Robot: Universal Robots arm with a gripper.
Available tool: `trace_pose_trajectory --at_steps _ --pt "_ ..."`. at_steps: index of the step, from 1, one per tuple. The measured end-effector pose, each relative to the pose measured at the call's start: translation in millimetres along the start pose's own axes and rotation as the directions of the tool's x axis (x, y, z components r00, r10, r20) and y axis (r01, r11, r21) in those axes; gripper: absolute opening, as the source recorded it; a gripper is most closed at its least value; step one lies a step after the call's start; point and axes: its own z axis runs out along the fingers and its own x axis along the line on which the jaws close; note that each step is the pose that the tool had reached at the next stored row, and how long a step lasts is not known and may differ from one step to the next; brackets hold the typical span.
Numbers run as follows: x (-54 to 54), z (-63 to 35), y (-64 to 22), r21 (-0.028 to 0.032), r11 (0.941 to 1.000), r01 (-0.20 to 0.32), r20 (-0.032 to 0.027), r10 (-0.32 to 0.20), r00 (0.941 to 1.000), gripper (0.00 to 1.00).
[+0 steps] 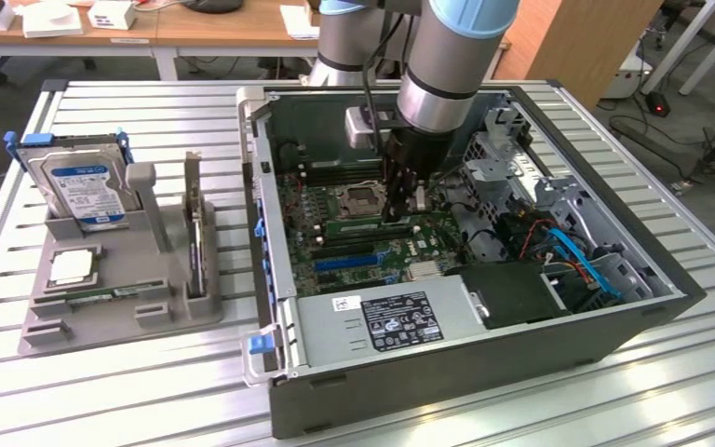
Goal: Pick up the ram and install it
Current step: 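Insert the ram into the slot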
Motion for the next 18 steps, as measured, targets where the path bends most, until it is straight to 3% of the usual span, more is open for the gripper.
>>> trace_pose_trajectory --at_steps 18 --pt "0.0 3.3 0.4 0.0025 1.0000 0.000 -0.0014 0.000 1.0000 0.10"
